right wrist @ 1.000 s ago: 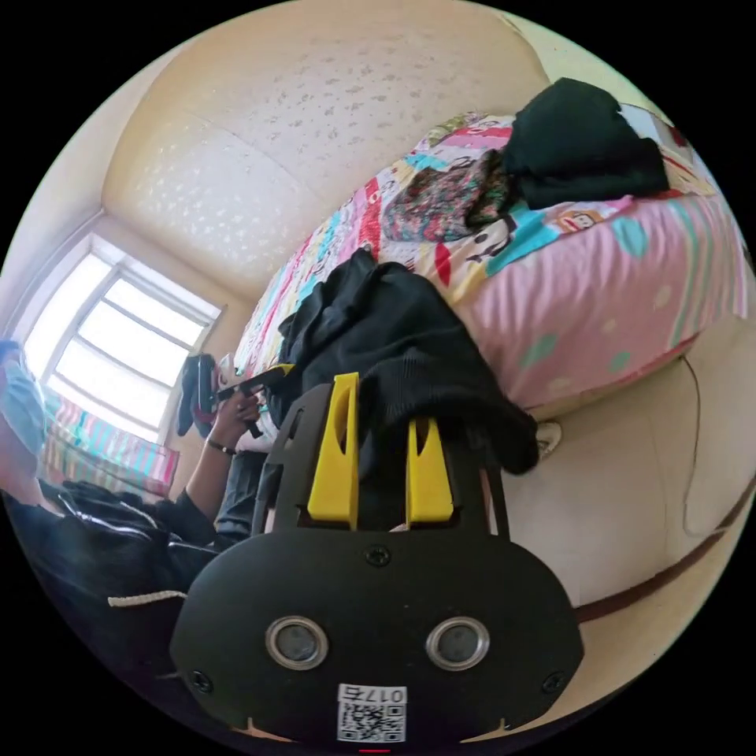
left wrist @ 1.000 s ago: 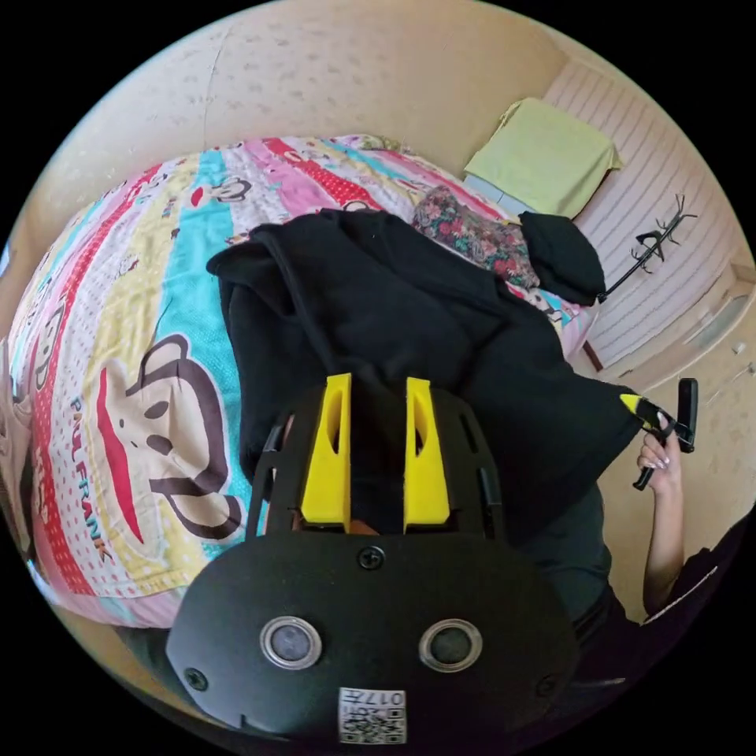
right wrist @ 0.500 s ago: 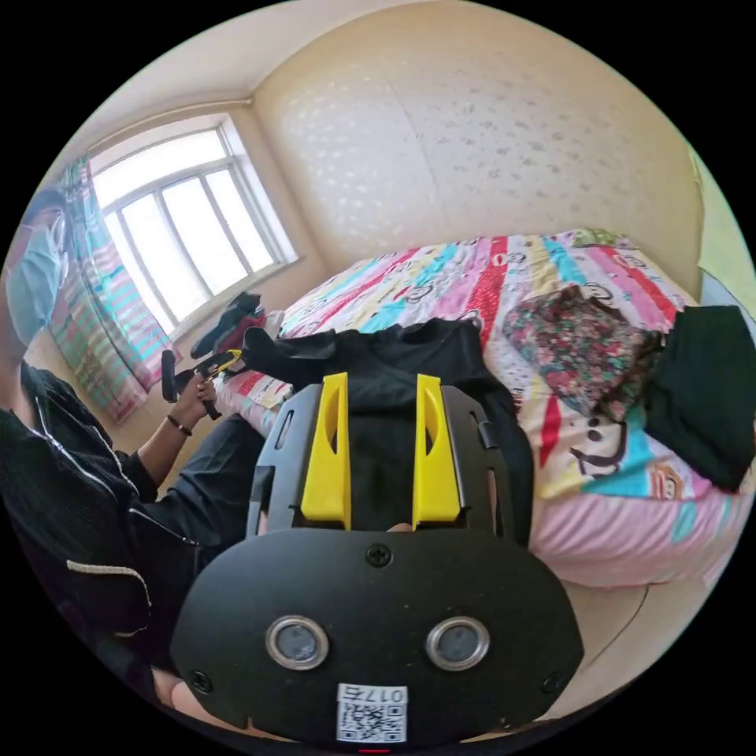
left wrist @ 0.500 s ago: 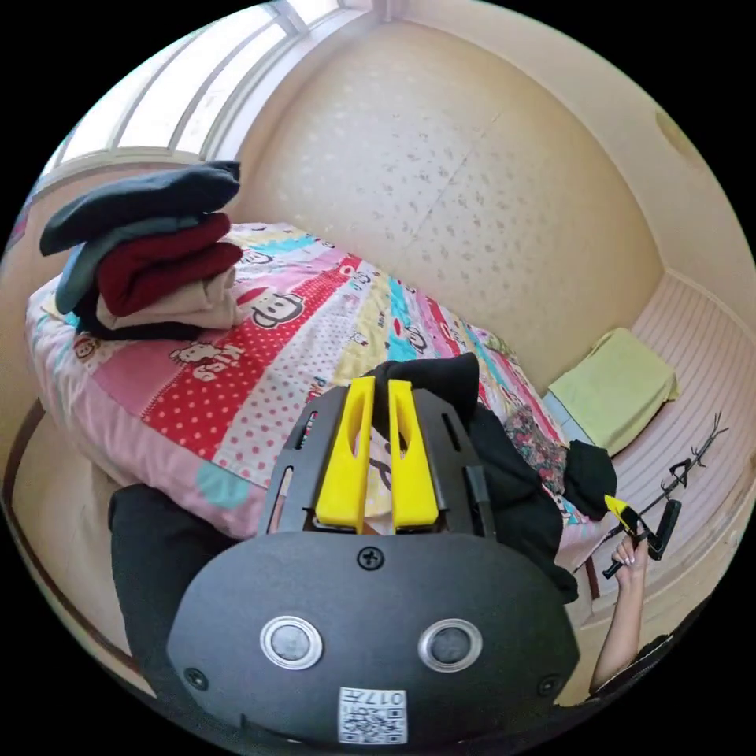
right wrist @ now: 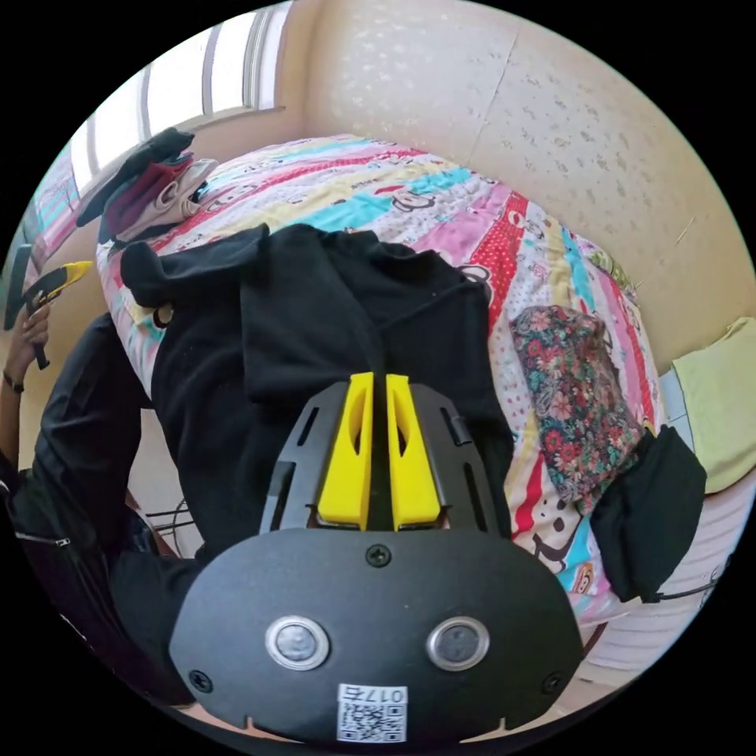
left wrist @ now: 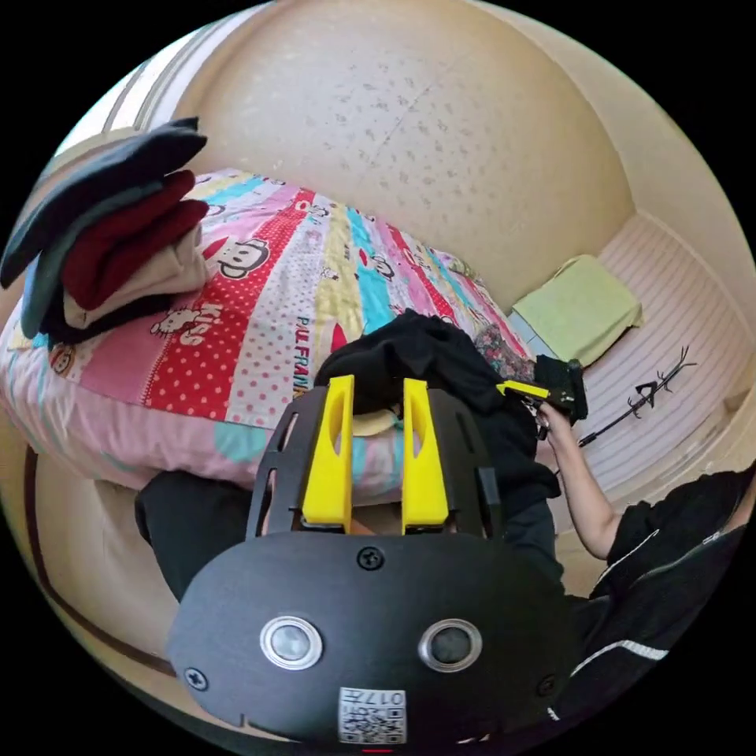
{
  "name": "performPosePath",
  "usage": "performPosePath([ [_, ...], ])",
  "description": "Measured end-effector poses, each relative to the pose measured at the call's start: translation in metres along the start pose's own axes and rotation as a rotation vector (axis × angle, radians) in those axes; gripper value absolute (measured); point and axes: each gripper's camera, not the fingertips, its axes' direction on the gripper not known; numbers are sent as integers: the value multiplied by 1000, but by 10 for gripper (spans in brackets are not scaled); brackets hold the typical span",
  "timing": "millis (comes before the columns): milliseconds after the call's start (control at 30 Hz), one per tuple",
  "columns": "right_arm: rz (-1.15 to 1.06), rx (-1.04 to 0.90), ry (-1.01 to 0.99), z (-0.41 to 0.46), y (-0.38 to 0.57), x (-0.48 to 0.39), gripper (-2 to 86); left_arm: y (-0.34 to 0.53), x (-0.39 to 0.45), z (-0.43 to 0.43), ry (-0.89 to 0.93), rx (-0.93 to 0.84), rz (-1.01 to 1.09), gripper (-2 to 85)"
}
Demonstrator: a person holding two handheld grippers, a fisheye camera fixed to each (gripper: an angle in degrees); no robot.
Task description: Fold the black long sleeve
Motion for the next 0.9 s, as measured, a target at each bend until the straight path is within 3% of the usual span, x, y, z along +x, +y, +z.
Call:
performPosePath([
  [167,220,44,510,-53,73,68,33,-50,42,63,8,-53,208,147],
  [200,260,34,531,-55,84,79,32,-59,45,83,-37,-85,236,148],
  [300,499,-155,428,-38,137,139,29,-70,44,142,-223,-277,280,146],
  [367,626,-242,325,-20,177,161,31,-69,40,168,-245,-357,290,137],
  [467,627,-71,217,-30,200,147,34,-65,30,172,-219,-312,277,104],
  [567,528,118,238,-46,192,124,39,-77,20,147,-211,-322,246,37],
  [667,355,298,161,-52,160,110,51,-83,9,80,-228,-92,185,14],
  [767,196,390,3,-36,111,113,83,-75,-24,19,-390,97,-41,12],
  [833,170,367,-83,-17,75,121,97,-53,-70,-9,-443,177,-332,17],
  [900,149,275,-197,9,33,133,103,-33,-97,-19,-335,213,-465,29],
])
